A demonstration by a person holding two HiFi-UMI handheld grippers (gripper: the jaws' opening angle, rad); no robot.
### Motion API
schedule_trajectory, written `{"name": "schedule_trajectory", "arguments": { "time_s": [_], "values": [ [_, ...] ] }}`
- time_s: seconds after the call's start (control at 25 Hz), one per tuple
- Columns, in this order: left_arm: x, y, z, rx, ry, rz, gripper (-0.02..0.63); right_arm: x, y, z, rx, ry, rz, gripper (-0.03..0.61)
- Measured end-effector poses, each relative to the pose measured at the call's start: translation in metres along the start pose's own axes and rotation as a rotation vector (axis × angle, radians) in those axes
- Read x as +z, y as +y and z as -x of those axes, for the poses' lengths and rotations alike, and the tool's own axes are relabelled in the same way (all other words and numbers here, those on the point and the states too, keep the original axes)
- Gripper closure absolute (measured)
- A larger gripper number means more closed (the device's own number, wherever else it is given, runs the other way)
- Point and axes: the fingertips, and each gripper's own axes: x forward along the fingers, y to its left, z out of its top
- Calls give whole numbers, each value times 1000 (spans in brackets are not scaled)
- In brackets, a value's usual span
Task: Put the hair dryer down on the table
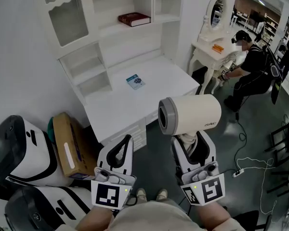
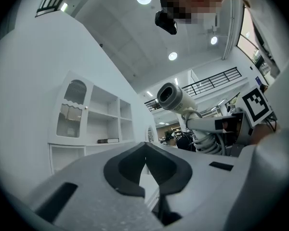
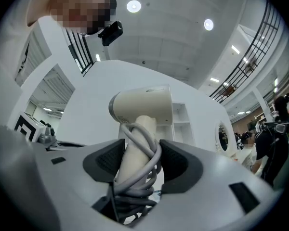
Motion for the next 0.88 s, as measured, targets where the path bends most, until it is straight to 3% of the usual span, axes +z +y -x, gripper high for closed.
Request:
{"name": "schedule_trajectory", "arguments": {
  "time_s": [0.88],
  "values": [
    [-12, -9, -14, -28, 36, 5, 601, -10, -13, 4, -19, 27, -16, 350]
  ]
}}
